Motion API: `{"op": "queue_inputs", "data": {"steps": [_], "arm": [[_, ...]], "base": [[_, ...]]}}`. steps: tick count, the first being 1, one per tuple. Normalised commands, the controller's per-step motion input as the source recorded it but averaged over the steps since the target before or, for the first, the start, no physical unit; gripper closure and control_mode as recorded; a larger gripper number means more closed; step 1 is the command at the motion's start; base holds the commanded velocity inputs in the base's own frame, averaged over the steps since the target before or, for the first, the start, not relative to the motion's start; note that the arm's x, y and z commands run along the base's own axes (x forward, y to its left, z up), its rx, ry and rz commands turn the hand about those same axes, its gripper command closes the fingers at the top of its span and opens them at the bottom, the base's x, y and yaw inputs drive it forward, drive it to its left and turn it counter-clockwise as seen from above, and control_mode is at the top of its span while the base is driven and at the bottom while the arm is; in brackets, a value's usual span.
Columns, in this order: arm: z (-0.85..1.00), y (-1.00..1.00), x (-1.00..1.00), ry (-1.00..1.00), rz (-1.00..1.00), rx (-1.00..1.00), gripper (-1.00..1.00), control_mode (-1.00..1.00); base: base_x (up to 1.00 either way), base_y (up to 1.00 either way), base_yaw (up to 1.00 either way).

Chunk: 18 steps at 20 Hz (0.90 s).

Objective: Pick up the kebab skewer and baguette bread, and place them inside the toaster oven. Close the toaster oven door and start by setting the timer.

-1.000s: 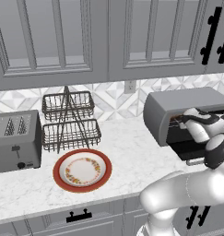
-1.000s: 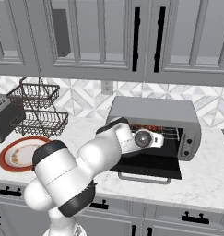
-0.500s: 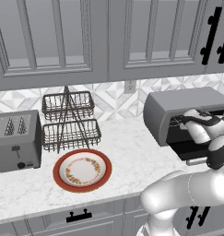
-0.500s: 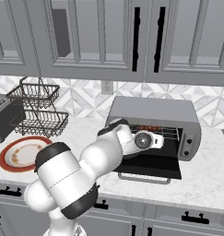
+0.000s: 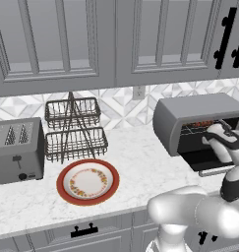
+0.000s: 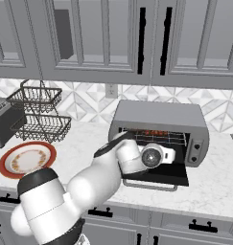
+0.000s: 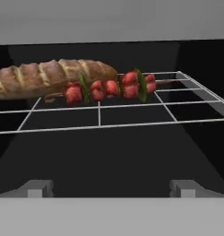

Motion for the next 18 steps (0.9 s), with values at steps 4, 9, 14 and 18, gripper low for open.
{"op": "queue_inputs", "data": {"steps": [4, 9, 14, 18], "arm": [[0.18, -0.09, -0.34, 0.00, 0.00, 0.00, -1.00, -1.00], [0.04, -0.23, -0.21, 0.00, 0.00, 0.00, -1.00, -1.00], [0.00, -0.31, -0.31, 0.00, 0.01, 0.00, -1.00, -1.00], [0.00, -0.19, -0.26, 0.00, 0.00, 0.00, -1.00, -1.00]], "base": [[0.00, 0.00, 0.00], [0.00, 0.00, 0.00], [0.00, 0.00, 0.00], [0.00, 0.00, 0.00]]}}
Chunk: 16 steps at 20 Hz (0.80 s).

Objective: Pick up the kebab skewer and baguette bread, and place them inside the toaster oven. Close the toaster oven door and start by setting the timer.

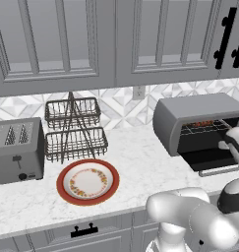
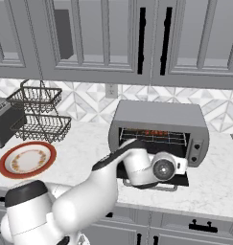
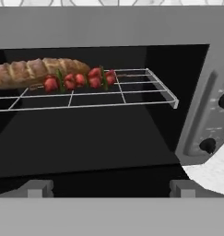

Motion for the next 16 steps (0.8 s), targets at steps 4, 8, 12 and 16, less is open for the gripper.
{"op": "queue_inputs", "data": {"steps": [4, 8, 12, 16], "arm": [[0.00, -0.28, -0.21, 0.00, 0.03, 0.00, -1.00, -1.00], [0.00, -0.39, -0.13, 0.00, 0.07, 0.00, -1.00, -1.00], [0.00, -0.31, -0.06, 0.00, 0.07, 0.00, -1.00, -1.00], [-0.01, -0.19, -0.01, 0.00, 0.07, 0.00, -1.00, -1.00]], "base": [[0.00, 0.00, 0.00], [0.00, 0.00, 0.00], [0.00, 0.00, 0.00], [0.00, 0.00, 0.00]]}}
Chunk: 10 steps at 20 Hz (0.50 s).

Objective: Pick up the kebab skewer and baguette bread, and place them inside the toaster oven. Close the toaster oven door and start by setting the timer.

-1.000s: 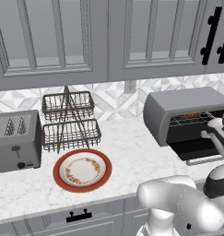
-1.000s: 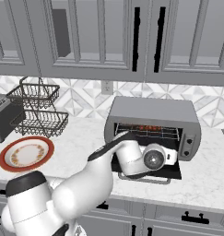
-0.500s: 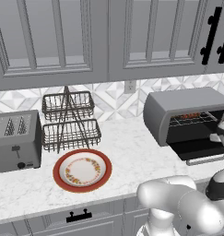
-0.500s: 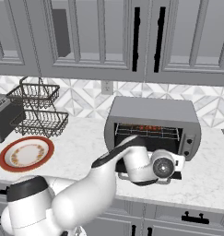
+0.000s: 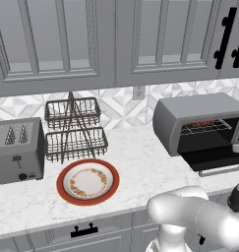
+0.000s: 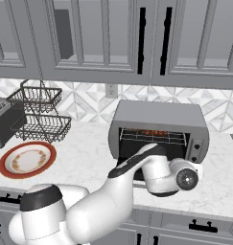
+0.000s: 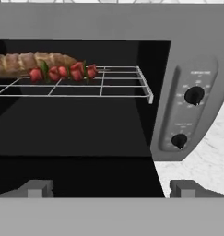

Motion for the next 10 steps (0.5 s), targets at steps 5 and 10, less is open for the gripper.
{"op": "queue_inputs", "data": {"steps": [5, 10], "arm": [[-0.06, -0.07, 0.00, 0.00, 0.05, 0.00, -1.00, -1.00], [-0.07, 0.00, 0.00, 0.00, 0.03, 0.00, -1.00, -1.00]], "base": [[0.00, 0.00, 0.00], [0.00, 0.00, 0.00]]}}
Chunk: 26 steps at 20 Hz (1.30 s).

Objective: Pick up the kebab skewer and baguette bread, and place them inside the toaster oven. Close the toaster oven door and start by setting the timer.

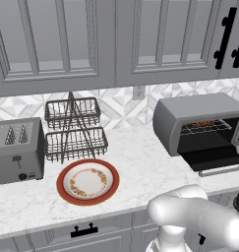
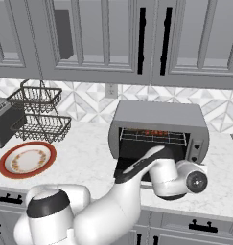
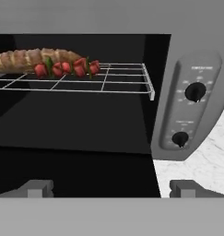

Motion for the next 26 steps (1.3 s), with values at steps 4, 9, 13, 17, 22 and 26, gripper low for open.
{"op": "queue_inputs", "data": {"steps": [4, 9, 13, 17, 22, 26], "arm": [[-0.17, -0.01, -0.01, 0.00, 0.04, 0.00, -1.00, -1.00], [-0.13, -0.18, -0.25, 0.00, 0.02, 0.00, -1.00, -1.00], [-0.15, -0.20, -0.36, 0.00, 0.00, 0.00, -1.00, -1.00], [-0.36, -0.07, -0.28, 0.00, 0.01, 0.00, -1.00, -1.00], [-0.27, -0.16, -0.15, -0.01, 0.03, 0.00, -1.00, -1.00], [-0.25, -0.11, -0.03, -0.05, 0.02, 0.00, -1.00, -1.00]], "base": [[0.00, 0.00, 0.00], [0.00, 0.00, 0.00], [0.00, 0.00, 0.00], [0.00, 0.00, 0.00], [0.00, 0.00, 0.00], [0.00, 0.00, 0.00]]}}
